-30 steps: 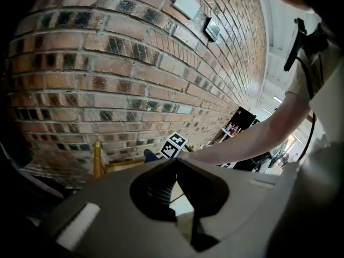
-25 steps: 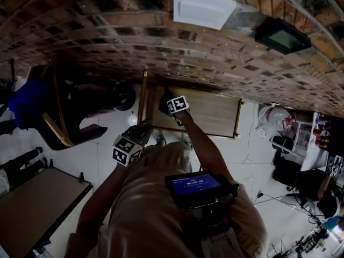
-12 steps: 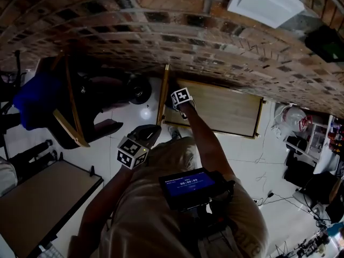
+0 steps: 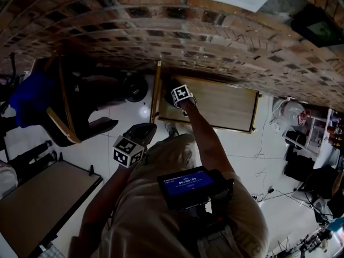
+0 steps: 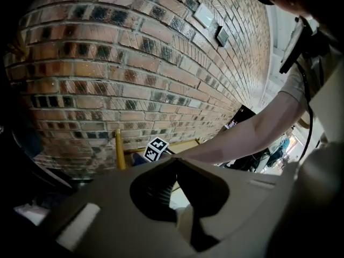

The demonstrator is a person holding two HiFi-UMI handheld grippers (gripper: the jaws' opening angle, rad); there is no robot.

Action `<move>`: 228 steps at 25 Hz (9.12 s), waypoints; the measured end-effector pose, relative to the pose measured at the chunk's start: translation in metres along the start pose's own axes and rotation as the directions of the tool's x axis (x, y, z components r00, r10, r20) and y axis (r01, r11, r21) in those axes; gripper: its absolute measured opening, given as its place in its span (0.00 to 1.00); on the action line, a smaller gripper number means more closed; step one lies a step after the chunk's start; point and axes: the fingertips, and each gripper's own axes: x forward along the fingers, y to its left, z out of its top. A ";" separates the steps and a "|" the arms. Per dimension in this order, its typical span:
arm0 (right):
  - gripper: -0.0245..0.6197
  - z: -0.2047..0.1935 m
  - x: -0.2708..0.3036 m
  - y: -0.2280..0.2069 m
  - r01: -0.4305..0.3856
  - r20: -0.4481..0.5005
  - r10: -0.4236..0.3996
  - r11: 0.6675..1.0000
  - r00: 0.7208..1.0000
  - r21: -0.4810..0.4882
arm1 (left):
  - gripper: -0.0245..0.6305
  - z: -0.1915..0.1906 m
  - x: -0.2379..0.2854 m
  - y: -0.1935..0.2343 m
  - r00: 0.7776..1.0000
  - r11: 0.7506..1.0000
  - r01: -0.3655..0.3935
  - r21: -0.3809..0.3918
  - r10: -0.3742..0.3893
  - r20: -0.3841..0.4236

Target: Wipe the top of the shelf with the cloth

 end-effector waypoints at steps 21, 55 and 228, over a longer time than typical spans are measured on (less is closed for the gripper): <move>0.17 -0.121 -0.094 -0.186 0.094 -0.014 -0.093 0.987 0.996 0.131 | 0.04 0.035 0.102 -0.121 0.999 0.999 0.035 0.023 -0.034 -0.032; 0.17 -0.253 -0.210 -0.370 0.337 -0.076 -0.332 0.876 0.940 0.344 | 0.04 0.052 0.154 -0.193 0.992 0.992 0.097 0.081 -0.090 -0.086; 0.17 -0.232 -0.099 -0.133 0.119 -0.108 -0.095 0.964 0.990 0.239 | 0.04 -0.033 0.080 -0.138 0.977 0.981 0.161 0.109 -0.143 -0.156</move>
